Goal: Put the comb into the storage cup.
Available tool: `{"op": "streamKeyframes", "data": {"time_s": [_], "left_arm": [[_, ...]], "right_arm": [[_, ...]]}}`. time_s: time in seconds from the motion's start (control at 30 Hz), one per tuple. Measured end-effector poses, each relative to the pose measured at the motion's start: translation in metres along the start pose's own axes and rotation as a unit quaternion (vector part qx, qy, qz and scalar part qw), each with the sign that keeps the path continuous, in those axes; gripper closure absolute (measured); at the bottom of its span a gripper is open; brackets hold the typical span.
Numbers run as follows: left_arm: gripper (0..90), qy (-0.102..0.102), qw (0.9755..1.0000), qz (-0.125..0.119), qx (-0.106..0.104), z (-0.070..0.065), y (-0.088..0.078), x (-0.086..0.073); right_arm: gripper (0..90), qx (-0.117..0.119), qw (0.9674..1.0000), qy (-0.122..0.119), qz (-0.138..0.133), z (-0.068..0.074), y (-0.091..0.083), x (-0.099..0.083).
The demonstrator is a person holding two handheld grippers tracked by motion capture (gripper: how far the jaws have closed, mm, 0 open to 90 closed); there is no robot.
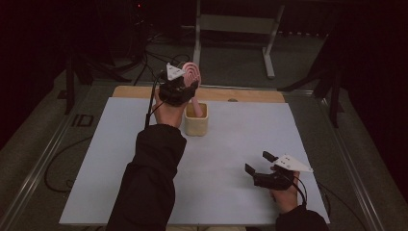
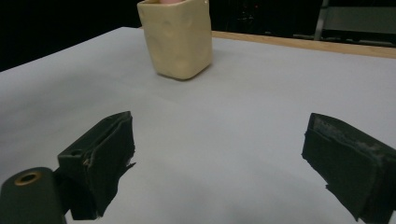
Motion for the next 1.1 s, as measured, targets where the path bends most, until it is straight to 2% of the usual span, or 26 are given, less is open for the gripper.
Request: {"op": "streamKeyframes", "data": {"time_s": [1.1], "left_arm": [[63.8, 0.0, 0.9999, 0.014, -0.001, -0.006, 0.011, -0.012]], "right_arm": [[9.0, 0.0, 1.0, 0.002, 0.001, 0.0, 0.0, 0.0]]}}
Point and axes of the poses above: each handheld gripper's, and its own axes: y roughly forward along the jaws, x roughly out of its top, z roughly to its left, the point moved 9 cm from there along y, roughly forward along the jaws, and after that the axes turned 7 degrees about y, right-handed, at the moved point
